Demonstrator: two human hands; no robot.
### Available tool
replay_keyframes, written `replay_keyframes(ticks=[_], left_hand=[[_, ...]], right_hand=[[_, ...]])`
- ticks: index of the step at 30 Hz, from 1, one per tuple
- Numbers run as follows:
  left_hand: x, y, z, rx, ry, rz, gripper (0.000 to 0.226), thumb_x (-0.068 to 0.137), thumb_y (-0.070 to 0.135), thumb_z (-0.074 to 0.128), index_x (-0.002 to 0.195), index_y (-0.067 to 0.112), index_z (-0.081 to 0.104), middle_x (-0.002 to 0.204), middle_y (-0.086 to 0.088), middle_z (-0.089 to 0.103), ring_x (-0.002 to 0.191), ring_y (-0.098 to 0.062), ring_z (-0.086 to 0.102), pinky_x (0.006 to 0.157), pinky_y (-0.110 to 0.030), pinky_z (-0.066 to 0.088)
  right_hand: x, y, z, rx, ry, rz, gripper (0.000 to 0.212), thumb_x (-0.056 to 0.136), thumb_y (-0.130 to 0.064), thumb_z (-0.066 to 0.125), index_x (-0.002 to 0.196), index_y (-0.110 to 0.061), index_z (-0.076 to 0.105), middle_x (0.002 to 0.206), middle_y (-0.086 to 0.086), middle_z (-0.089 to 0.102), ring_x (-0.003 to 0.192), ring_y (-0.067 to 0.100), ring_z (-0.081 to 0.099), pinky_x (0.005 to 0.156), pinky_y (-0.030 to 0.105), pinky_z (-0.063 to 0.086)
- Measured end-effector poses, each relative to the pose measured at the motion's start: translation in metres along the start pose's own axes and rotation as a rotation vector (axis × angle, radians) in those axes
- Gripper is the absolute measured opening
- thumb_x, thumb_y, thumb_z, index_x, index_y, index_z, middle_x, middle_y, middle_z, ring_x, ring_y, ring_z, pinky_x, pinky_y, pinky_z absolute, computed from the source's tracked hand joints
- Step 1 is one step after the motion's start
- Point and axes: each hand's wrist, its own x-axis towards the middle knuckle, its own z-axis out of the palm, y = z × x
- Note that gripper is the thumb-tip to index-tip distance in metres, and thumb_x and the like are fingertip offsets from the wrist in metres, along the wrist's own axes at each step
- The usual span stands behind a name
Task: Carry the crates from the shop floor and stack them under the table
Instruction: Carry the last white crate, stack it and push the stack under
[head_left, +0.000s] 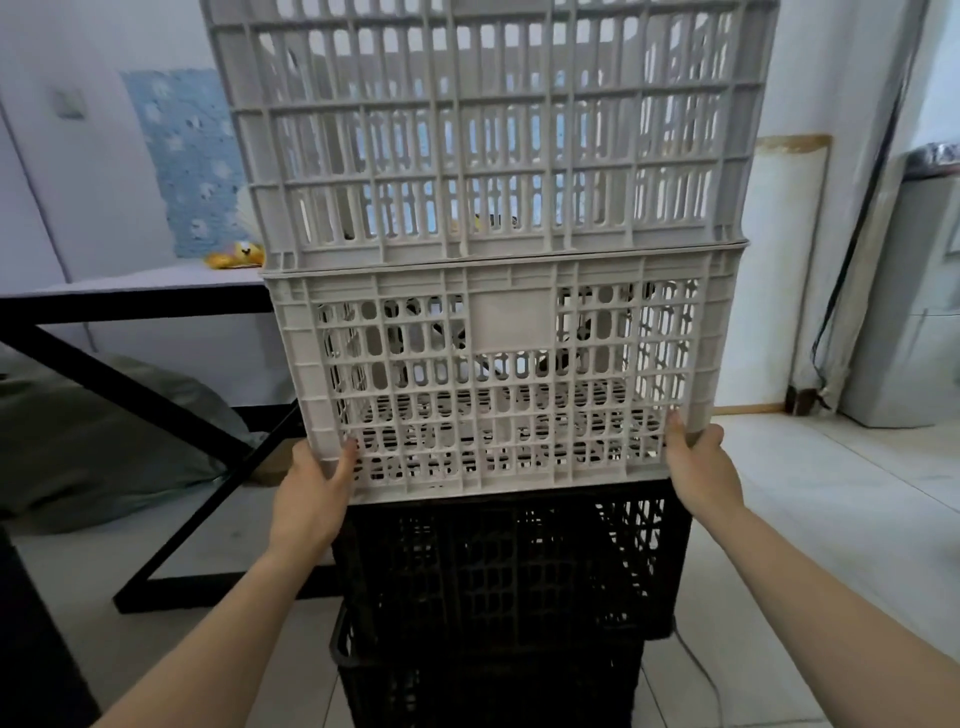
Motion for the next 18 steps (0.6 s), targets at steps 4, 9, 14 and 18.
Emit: replay_keyframes(ticks=[4,9,14,18], left_hand=[[0.003,-0.002,0.0,0.066,-0.036,-0.004,0.051,0.092,0.062,0.036,0.103,0.012,0.037,0.088,-0.014,0.062,0.068,-0.029,0.059,0.054,-0.035,0.041],[0.008,-0.007,0.001,0.084,-0.082,-0.019,0.056,0.091,0.065,0.032,0.112,0.014,0.034,0.093,-0.013,0.063,0.07,-0.028,0.059,0.056,-0.036,0.039],[0.015,-0.007,0.001,0.039,-0.136,-0.053,0.067,0.091,0.064,0.034,0.132,0.011,0.029,0.115,-0.017,0.059,0.093,-0.035,0.057,0.075,-0.038,0.04],[0.021,-0.009,0.003,0.01,-0.154,-0.073,0.076,0.089,0.067,0.035,0.134,0.006,0.027,0.122,-0.021,0.057,0.102,-0.037,0.057,0.078,-0.039,0.04]], right_hand=[[-0.001,-0.004,0.0,-0.03,0.0,0.002,0.051,0.092,-0.067,0.022,0.106,-0.018,0.027,0.088,0.003,0.055,0.07,0.021,0.054,0.052,0.031,0.033],[-0.003,-0.004,-0.001,-0.023,0.004,0.007,0.049,0.092,-0.066,0.023,0.104,-0.019,0.03,0.093,0.003,0.056,0.069,0.019,0.054,0.052,0.031,0.035],[-0.009,-0.004,-0.004,0.031,0.008,0.002,0.052,0.09,-0.068,0.025,0.105,-0.019,0.035,0.094,-0.001,0.058,0.078,0.023,0.058,0.059,0.033,0.039],[-0.016,0.0,-0.008,0.05,0.035,-0.03,0.057,0.088,-0.072,0.026,0.105,-0.02,0.039,0.094,-0.004,0.059,0.08,0.02,0.058,0.057,0.031,0.039]])
